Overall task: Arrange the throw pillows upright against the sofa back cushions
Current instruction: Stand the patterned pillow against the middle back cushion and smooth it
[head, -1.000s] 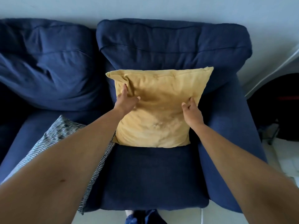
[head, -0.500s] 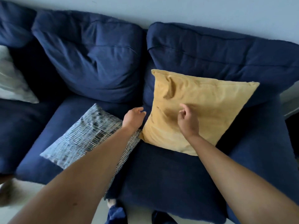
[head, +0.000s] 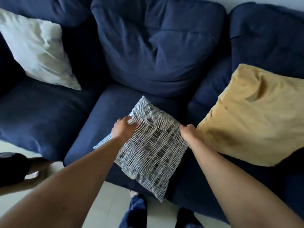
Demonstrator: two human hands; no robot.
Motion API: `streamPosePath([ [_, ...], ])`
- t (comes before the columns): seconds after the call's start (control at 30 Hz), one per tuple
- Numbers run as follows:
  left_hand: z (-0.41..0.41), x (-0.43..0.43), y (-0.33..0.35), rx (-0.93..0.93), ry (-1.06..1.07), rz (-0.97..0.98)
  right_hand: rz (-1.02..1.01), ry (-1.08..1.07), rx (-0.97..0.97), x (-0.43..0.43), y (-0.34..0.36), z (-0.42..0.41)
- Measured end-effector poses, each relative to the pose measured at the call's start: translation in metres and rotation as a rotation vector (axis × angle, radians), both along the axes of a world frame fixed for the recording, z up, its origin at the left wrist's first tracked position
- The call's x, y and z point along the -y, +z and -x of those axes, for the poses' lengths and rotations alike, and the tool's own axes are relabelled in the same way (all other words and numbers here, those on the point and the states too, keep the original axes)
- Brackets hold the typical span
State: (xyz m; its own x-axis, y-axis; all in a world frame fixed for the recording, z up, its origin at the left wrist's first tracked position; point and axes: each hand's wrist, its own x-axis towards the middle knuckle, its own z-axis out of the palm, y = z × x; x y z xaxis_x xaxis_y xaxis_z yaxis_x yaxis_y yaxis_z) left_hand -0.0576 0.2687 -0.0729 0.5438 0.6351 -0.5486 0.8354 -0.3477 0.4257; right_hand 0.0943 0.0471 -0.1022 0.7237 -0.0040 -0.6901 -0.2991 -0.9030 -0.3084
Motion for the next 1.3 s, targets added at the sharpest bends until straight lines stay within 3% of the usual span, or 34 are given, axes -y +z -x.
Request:
streamPosePath([
  [0.2,-0.011,-0.034,-0.035,-0.032,-0.144,0.04,0.098,-0.342,-0.077,-0.011,-0.039,0.043],
  [0.33,-0.027,-0.041,-0.064,-0.104,-0.109,0.146,-0.081,-0.729,-0.159,-0.01,-0.062,0.047],
  [0.43,-0.033,-0.042,-0.076,-0.072,0.045,0.341,-0.226,-0.849,-0.141,-0.008,-0.071,0.047],
  [0.67,-0.032,-0.049,-0.054,0.181,0.384,0.462,-0.407,-0.562,0.166,-0.043,-0.028,0.033],
  [0.8,-0.038,-0.059,-0.009,0.489,0.433,0.393,-0.516,-0.346,0.447,-0.07,0.021,0.003],
  [0.93,-0.067,-0.088,0.021,0.668,0.433,0.334,-0.635,-0.272,0.608,-0.091,0.052,-0.03],
  [1.03,-0.094,-0.111,0.033,0.692,0.394,0.351,-0.651,-0.221,0.632,-0.104,0.055,-0.051],
  [1.17,-0.125,-0.135,0.027,0.559,0.341,0.44,-0.551,-0.153,0.543,-0.11,0.038,-0.063],
  [1.3,-0.143,-0.162,0.018,0.518,0.277,0.436,-0.54,-0.289,0.525,-0.109,0.026,-0.072],
])
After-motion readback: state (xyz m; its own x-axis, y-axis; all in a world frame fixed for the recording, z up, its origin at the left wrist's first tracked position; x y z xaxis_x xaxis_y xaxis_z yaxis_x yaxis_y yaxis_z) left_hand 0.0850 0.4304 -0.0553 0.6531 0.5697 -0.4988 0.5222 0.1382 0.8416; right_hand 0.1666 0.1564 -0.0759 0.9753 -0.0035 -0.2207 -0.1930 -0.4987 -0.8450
